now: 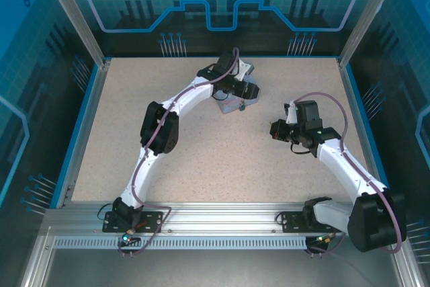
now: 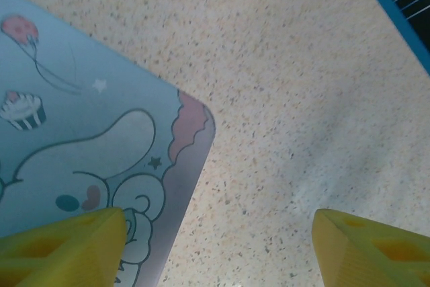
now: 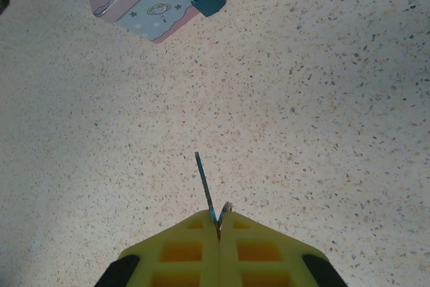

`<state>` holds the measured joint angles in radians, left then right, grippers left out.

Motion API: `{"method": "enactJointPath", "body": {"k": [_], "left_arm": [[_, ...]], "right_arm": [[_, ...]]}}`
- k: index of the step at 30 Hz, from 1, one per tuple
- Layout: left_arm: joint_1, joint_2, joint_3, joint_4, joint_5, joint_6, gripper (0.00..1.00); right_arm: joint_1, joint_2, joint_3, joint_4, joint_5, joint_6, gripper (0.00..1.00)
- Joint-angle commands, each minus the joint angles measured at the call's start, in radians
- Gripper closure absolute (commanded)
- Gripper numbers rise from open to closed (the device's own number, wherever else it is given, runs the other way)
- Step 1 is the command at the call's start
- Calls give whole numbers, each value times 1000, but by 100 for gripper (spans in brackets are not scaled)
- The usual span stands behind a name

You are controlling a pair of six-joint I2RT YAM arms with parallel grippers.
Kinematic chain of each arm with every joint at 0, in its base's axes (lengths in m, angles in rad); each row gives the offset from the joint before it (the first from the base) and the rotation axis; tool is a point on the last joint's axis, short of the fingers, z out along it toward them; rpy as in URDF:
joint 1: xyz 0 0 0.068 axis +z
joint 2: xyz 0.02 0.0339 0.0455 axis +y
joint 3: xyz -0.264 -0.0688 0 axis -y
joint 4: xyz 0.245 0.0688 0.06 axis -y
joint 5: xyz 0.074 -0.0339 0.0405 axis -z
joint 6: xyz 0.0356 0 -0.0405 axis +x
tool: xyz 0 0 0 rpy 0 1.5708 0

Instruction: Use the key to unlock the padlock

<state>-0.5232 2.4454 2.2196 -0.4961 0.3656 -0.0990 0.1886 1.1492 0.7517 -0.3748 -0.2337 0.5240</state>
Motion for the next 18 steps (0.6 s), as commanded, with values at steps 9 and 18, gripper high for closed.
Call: {"method": "enactJointPath", "body": {"k": [9,18], "left_arm": [[-25,-30,-82,-103,45,101,29],[-27,-193,-337,-60,85,155,34]], "right_arm": [[-16,7,11,-26,17,11,100],[-15,33,20,-20,17,13,100]]}}
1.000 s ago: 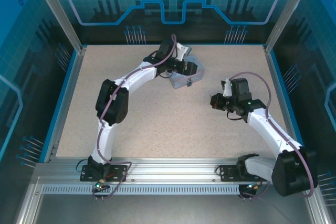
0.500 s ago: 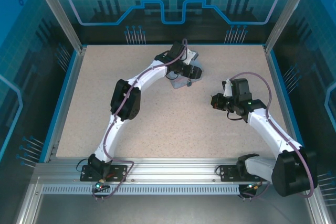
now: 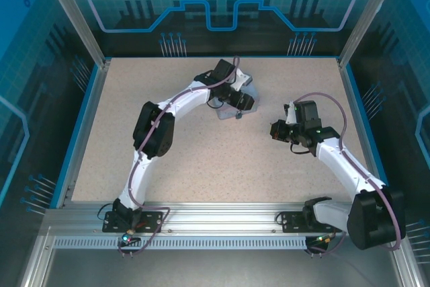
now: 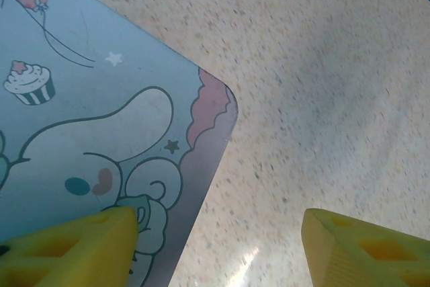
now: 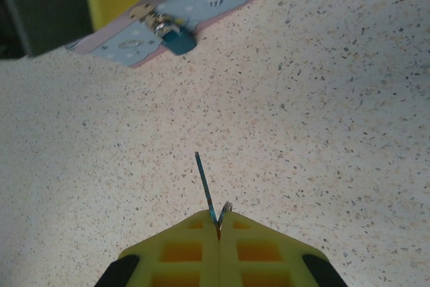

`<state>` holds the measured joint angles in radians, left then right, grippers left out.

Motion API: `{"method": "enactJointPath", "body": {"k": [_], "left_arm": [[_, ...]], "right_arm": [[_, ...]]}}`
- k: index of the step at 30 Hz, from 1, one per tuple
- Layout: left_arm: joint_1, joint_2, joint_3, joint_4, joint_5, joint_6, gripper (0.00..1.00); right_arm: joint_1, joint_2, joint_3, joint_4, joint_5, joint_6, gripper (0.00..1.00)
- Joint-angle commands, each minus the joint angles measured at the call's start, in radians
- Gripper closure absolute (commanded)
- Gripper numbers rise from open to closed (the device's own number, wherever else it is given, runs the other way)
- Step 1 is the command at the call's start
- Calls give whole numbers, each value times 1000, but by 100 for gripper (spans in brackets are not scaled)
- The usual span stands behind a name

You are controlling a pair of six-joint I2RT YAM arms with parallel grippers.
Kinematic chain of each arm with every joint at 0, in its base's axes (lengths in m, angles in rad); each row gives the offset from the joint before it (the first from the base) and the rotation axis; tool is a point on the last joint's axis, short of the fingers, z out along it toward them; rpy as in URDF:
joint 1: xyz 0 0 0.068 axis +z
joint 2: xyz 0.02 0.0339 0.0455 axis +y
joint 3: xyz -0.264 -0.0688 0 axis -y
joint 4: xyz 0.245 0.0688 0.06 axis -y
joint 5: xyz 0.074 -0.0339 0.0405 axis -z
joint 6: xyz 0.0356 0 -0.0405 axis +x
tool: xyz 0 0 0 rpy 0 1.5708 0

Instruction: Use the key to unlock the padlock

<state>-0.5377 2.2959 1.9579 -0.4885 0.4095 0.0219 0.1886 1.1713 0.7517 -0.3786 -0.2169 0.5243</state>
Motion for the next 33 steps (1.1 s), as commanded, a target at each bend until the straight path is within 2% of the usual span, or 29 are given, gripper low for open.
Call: {"method": "enactJointPath", "body": {"k": [1,12,23,28,33], "left_arm": [[-13,-58,-99,-67,49,38,35],[-27,-290,-411,8,98,88,42],[-28,-440,-562,-51,49,137,47],[-21,-528,-638,37,39,82,43],[13,-552,-634,92,49,18,42]], "right_arm": [[-15,13,20,-14,-2,13,100],[-14,37,15,-1,-7,19,100],[-13,45,14,0,-3,23,100],[-9,45,11,1,-6,23,100],[-7,44,14,6,-8,27,100]]}}
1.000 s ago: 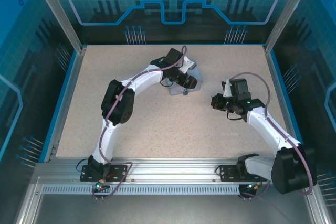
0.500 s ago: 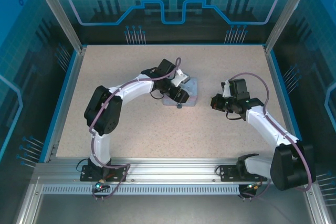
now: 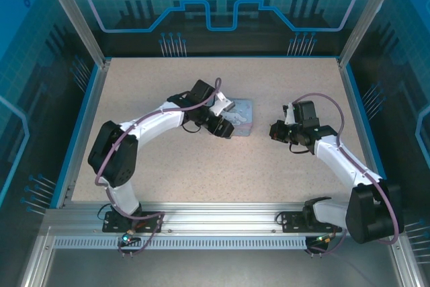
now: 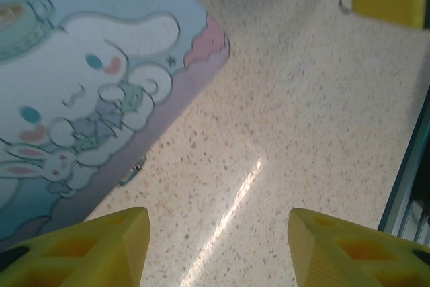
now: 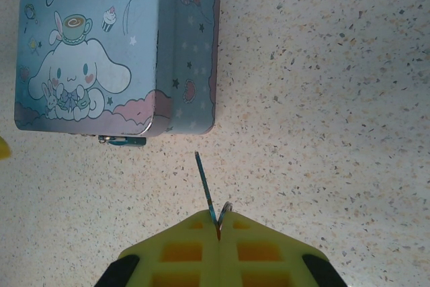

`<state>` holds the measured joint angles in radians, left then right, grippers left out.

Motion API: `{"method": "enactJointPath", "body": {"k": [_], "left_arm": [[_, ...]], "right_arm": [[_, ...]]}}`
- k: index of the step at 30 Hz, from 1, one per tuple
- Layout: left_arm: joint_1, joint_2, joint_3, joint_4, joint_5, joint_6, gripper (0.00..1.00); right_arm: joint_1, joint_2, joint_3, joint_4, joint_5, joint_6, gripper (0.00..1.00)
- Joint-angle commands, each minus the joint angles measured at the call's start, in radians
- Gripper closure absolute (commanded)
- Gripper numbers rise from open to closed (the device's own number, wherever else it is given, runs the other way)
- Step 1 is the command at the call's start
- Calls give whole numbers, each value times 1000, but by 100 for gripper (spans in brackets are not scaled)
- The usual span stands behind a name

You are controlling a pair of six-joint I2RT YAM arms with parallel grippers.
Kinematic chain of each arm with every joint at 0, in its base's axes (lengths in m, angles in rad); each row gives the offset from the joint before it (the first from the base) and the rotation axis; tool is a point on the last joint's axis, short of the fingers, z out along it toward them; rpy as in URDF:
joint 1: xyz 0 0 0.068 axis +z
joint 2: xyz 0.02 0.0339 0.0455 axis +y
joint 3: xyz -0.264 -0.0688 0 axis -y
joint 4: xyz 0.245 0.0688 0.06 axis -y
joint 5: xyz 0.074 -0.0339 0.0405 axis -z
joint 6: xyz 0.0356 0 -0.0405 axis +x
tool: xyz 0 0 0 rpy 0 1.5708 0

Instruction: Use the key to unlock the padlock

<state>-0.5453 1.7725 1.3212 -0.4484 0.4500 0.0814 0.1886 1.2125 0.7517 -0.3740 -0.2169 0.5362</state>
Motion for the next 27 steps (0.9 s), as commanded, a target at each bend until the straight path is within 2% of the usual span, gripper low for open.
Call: {"method": "enactJointPath", "body": {"k": [1,6,12,19,27], "left_arm": [[25,-26,7,50,3,-41,42],[25,-15,-36,59,-9,-46,43],[36,-8,-53,58,-97,-78,43],[44,10,-52,24,-47,-58,42],[70,72,-22,21,-125,-88,42]], "right_arm": [[-6,0,14,0,-6,15,100],[-6,-11,6,-5,8,16,100],[-5,-6,4,-2,6,15,100],[-6,-10,-2,4,11,23,100],[-6,-7,-6,5,10,22,100]]}}
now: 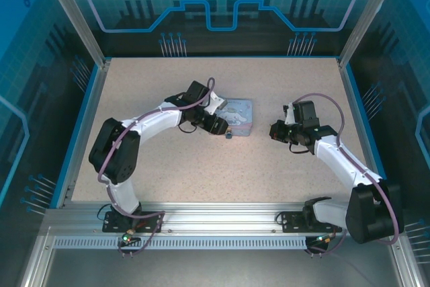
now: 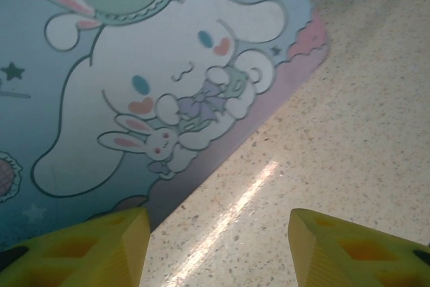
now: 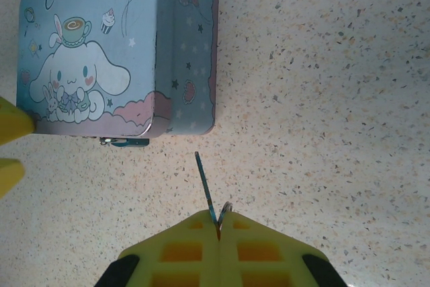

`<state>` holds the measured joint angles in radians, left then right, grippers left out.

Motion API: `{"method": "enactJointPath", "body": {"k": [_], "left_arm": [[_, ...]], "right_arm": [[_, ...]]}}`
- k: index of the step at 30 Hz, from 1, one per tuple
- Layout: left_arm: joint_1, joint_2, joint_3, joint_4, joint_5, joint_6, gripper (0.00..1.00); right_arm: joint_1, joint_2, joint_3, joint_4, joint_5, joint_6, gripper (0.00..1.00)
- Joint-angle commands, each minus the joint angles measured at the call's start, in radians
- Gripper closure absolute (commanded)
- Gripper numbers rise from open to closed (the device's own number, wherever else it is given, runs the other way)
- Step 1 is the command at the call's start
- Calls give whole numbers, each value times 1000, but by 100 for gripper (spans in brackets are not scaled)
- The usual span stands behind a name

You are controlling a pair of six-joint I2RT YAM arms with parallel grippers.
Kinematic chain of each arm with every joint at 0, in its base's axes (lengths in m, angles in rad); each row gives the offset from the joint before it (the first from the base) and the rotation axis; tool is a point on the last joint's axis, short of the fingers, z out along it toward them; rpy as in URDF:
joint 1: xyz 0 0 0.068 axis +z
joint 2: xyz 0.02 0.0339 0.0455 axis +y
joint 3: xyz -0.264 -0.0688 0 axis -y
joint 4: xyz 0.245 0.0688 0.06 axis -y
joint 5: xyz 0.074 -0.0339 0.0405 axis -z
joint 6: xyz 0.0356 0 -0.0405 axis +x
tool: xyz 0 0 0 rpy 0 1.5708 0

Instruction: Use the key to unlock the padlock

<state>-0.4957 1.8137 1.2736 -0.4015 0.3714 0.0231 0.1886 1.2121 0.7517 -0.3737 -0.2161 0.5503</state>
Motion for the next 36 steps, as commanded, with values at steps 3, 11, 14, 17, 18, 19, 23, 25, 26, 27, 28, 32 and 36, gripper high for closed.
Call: {"method": "enactJointPath", "body": {"k": [3,11,14,17,18,19,23,25,26,27,28,32,36], "left_arm": [[36,56,43,-17,-85,-45,42],[89,121,96,25,-89,-58,42],[102,151,128,36,-73,-54,42],[106,142,126,73,-59,-49,40],[105,123,104,105,-51,-52,39],[105,93,69,156,-40,-55,37],[107,-31,-86,325,-7,-68,31],[110,-78,-156,378,15,-78,30],[114,-96,-195,406,34,-86,29],[117,-111,-227,434,52,-97,28],[122,-123,-260,465,73,-114,27],[146,-129,-358,575,139,-175,27],[151,-115,-387,634,150,-198,27]], "right_arm": [[-6,-16,-8,2,13,10,100],[-5,-25,-13,2,11,8,100],[-4,-22,-15,24,-9,13,100],[5,-7,-17,73,-55,21,100],[11,1,-14,96,-72,23,100],[22,15,-8,120,-89,28,100],[77,115,44,224,-143,50,100],[95,181,76,297,-182,78,100],[104,219,96,338,-202,95,100],[115,255,119,369,-216,107,100],[124,296,152,393,-229,114,100],[151,458,277,456,-258,139,100],[160,576,356,494,-262,169,100]]}}
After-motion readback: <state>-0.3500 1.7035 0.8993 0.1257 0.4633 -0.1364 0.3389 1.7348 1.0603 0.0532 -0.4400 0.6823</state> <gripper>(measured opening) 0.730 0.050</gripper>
